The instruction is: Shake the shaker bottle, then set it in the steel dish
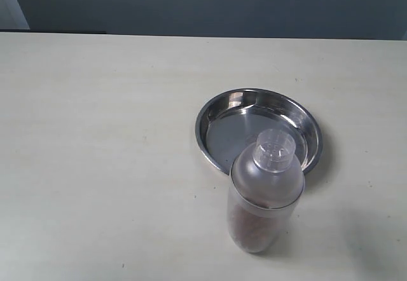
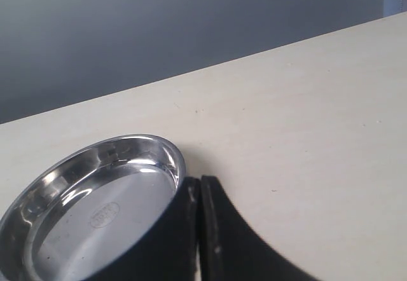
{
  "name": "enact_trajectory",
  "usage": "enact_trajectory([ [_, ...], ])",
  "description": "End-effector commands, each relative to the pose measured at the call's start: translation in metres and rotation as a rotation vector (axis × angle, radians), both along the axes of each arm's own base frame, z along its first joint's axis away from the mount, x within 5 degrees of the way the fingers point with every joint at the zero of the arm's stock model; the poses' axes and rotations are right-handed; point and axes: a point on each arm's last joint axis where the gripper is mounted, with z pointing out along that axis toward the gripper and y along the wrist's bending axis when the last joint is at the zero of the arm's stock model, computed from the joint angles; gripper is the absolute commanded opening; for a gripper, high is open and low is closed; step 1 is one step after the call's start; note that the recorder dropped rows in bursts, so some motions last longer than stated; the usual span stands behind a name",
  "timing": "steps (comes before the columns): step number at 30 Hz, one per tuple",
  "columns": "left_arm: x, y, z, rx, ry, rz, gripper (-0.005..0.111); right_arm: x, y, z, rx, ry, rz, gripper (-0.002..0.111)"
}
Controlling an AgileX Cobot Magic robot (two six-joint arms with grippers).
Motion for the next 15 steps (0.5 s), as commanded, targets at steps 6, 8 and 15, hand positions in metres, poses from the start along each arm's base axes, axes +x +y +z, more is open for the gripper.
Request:
enact_trajectory([
  [6,0.001,0.000,-0.005,-0.100,0.053,-0.025,0.000,0.000,0.000,0.001,-0.006,-0.013,0.001,-0.001],
  [8,-0.001,0.000,0.000,-0.100,-0.009,-0.036,0.000,0.000,0.000,0.001,-0.006,-0.013,0.001,-0.001],
  [15,-0.007,-0.003,0.014,-0.047,-0.185,-0.057,0.000,0.000,0.000,0.001,-0.006,-0.013,0.001,-0.001],
])
